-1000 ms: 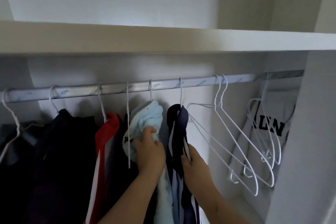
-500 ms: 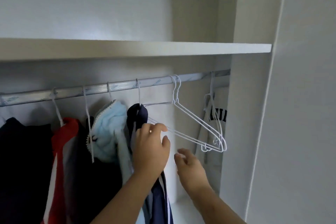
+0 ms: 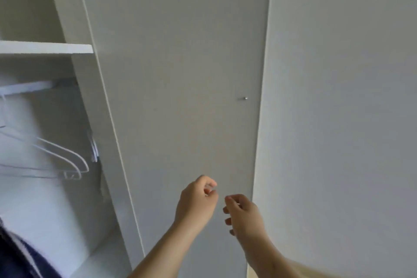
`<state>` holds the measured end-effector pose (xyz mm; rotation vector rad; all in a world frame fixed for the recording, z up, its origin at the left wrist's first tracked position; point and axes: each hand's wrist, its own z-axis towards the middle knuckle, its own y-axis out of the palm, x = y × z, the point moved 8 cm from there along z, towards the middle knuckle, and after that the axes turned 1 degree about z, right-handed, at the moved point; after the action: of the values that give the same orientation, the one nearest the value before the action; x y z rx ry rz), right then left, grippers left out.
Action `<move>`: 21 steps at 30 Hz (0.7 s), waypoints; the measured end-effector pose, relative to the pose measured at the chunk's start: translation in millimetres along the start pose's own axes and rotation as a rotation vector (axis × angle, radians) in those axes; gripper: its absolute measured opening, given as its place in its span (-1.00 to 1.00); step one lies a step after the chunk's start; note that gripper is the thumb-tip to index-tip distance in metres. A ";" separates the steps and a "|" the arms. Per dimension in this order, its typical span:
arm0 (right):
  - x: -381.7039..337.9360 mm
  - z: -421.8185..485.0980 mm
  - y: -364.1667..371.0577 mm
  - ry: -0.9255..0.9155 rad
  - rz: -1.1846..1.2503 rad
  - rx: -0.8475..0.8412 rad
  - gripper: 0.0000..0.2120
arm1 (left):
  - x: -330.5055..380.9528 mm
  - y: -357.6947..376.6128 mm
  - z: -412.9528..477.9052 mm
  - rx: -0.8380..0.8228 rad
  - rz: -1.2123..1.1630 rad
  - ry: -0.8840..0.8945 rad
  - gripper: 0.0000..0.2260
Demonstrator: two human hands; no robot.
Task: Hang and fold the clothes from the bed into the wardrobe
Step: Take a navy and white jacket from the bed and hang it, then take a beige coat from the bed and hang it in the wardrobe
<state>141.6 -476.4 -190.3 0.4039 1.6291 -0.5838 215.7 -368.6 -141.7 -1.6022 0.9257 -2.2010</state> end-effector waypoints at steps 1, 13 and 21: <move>8.0 -5.9 -34.3 0.013 0.014 0.038 -0.85 | 20.6 29.9 -11.0 -0.060 -0.028 0.018 -0.84; 95.4 -127.2 -356.5 0.199 0.163 0.609 -0.84 | 217.8 294.6 -160.8 -0.663 -0.240 0.171 -0.89; 169.0 -236.4 -505.8 0.323 0.250 1.016 -0.82 | 316.5 434.1 -290.9 -1.051 -0.216 0.343 -0.86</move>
<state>-363.0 -758.5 -268.5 1.4819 1.4341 -1.1764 -230.6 -776.1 -231.3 -1.7271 2.3932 -2.2887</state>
